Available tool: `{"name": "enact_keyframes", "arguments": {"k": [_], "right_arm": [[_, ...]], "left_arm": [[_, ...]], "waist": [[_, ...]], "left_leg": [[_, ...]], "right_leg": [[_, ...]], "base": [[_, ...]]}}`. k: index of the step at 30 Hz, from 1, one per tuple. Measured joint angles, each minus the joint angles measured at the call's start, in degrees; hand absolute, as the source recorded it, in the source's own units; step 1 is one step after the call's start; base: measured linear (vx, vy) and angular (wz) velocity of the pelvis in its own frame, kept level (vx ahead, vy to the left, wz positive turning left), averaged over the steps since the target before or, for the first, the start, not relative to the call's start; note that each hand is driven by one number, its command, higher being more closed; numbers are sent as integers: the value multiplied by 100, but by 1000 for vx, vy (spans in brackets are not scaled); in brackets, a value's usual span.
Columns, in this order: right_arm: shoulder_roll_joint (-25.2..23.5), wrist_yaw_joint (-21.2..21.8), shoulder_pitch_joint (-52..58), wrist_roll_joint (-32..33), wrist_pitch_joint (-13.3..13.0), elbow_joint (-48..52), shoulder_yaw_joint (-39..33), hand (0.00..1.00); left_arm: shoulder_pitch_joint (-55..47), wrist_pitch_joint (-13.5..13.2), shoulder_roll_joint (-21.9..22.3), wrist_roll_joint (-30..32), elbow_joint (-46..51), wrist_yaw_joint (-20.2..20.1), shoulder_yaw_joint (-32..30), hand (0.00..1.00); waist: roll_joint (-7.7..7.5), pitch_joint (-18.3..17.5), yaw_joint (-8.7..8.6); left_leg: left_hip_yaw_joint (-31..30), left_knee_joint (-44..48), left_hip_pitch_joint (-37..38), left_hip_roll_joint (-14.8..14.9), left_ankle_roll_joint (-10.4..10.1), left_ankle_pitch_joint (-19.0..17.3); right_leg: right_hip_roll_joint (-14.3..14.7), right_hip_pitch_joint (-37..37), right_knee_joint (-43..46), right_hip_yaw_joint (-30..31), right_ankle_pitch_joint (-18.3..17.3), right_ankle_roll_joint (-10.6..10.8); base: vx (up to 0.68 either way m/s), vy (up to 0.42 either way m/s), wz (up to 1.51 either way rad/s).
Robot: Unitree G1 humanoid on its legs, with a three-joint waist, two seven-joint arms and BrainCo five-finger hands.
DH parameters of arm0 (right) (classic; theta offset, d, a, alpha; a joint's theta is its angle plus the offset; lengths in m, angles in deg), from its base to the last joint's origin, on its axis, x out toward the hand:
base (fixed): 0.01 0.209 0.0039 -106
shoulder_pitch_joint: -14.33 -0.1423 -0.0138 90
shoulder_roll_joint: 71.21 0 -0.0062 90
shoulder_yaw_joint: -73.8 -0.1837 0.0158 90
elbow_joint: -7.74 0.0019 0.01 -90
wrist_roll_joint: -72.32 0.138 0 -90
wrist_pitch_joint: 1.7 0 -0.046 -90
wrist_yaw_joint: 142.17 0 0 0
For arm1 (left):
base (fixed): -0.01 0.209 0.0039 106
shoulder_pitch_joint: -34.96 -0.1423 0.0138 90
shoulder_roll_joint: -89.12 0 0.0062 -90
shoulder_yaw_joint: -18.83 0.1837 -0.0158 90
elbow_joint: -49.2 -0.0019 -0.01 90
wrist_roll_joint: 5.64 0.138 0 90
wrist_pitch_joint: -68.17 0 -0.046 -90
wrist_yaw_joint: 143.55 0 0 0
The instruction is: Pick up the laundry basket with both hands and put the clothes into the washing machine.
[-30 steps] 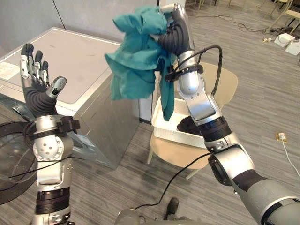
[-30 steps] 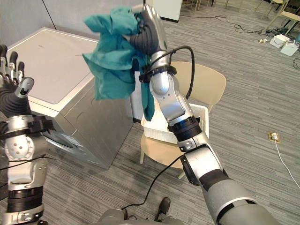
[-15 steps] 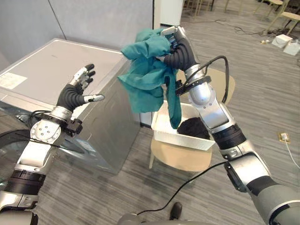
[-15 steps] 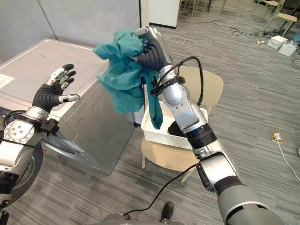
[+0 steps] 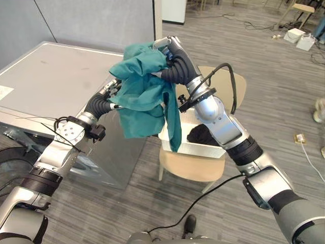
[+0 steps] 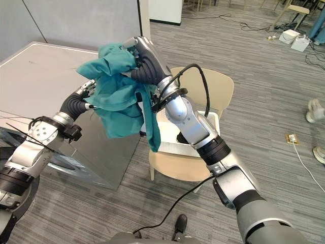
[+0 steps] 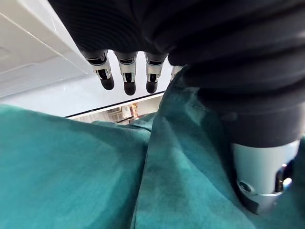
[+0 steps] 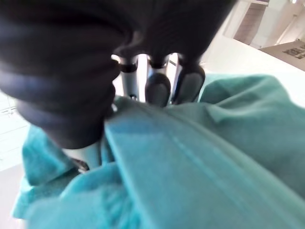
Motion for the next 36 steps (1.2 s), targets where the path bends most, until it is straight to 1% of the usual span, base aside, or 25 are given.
{"name": "enact_keyframes", "arguments": {"k": [3,4,5,9,10,11,12,15,17,20,23,25,26,27,28,29,30,31,32,33,36], "right_arm": [[-12,4,-86,18,-2,27,57,100],[-13,4,-89,26,-2,38,77,100],[-36,7,-111,56,-4,48,112,100],[-131,6,-347,147,-4,47,125,100],[-198,6,-426,174,-5,47,128,100],[-298,5,-487,176,-12,47,129,100],[-340,5,-503,179,-19,47,130,100],[-496,5,-513,220,-21,46,141,100],[-468,3,-523,220,-19,47,229,100],[-477,5,-522,222,-17,46,296,100],[-493,4,-497,224,-15,46,297,100],[-497,4,-490,223,-13,47,297,100],[-532,4,-454,223,-13,51,291,100],[-575,4,-386,224,-12,91,289,100],[-648,8,-232,224,-8,181,251,100],[-779,-2,-101,224,-6,203,222,100],[-841,-7,-65,224,-3,202,215,100],[-911,-6,-49,221,9,193,169,100],[-950,0,-51,218,8,194,104,100],[-915,10,-50,215,8,194,11,100],[-726,8,-21,219,15,194,-35,100]], "left_arm": [[320,6,138,-266,-49,-61,248,0],[372,6,152,-309,-48,-111,286,0],[458,12,153,-504,-11,-223,421,0],[488,29,153,-827,130,-412,656,0],[490,36,154,-875,149,-415,687,0],[492,37,154,-921,183,-414,718,0],[510,40,157,-937,207,-413,753,0],[618,43,266,-1081,294,-416,917,0],[618,44,390,-1082,285,-406,917,0],[618,37,458,-1071,245,-393,917,0],[644,34,627,-1047,199,-283,910,0],[861,28,819,-953,-22,-152,897,0],[1057,17,897,-874,-199,-64,842,100],[1192,16,918,-789,-284,28,765,100],[1317,5,1155,-666,-396,124,409,100],[1325,-125,1536,-595,-432,364,23,100],[1319,-185,1740,-530,-432,488,-103,100],[1258,-271,2083,-387,-426,641,-282,100],[1185,-281,2205,-303,-427,707,-335,100],[1074,-257,2204,-169,-428,715,-394,100],[1008,-242,2136,-116,-437,747,-511,100]], "waist": [[-8,1,9],[-10,2,6],[-11,5,0],[-12,9,-26],[-12,12,-57],[-14,13,-128],[-14,14,-138],[-17,21,-138],[-25,32,-138],[-38,50,-139],[-39,79,-145],[-49,85,-145],[-69,98,-152],[-98,116,-162],[-134,135,-169],[-146,140,-173],[-146,140,-165],[-147,141,-154],[-149,142,-152],[-170,151,-154],[-201,190,-152]], "left_leg": [[25,1,-32,-1,2,-1],[26,2,-31,0,2,-1],[52,7,-18,5,3,-1],[139,4,-19,15,11,-6],[154,-1,-16,15,34,-20],[158,-8,-19,19,45,-27],[160,-9,-18,23,45,-27],[236,-9,-8,42,48,-23],[261,-18,-10,44,47,-23],[263,-10,-24,45,30,-11],[255,-5,-31,38,24,6],[247,-6,-30,20,24,6],[248,-3,-29,6,25,5],[250,-3,-22,1,25,5],[252,-1,-20,-4,26,4],[244,-1,-11,-11,28,4],[241,-2,-10,-15,29,3],[232,-7,-11,-21,29,3],[229,-7,-10,-18,32,1],[232,-8,-4,-13,32,1],[239,-5,-1,-4,31,1]], "right_leg": [[-3,-33,-3,39,17,-2],[-3,-33,-4,42,17,-2],[-2,-28,4,64,22,5],[4,-27,5,171,56,52],[3,-29,5,188,58,55],[1,-29,5,191,74,78],[3,-30,5,206,90,100],[12,-53,2,354,156,190],[11,-66,2,380,153,189],[18,-125,2,379,150,185],[17,-136,3,373,152,183],[1,-133,2,370,152,182],[-13,-130,2,372,153,182],[-18,-125,2,375,153,182],[-24,-114,4,355,153,182],[-33,-98,4,351,153,182],[-38,-95,4,350,153,182],[-44,-94,2,350,153,182],[-43,-94,2,351,152,182],[-36,-94,2,355,152,182],[-24,-97,2,366,152,182]], "base": [[-31,75,-5],[-28,102,-3],[-20,86,-6],[-23,80,-10],[-24,86,-4],[-14,87,1],[-13,88,1],[-9,92,-8],[-1,79,-6],[17,54,-2],[20,57,-1],[4,88,1],[-6,84,0],[-13,79,1],[-13,73,4],[-11,73,5],[-6,78,5],[-1,77,3],[1,85,1],[3,61,-2],[-1,47,-2]]}}
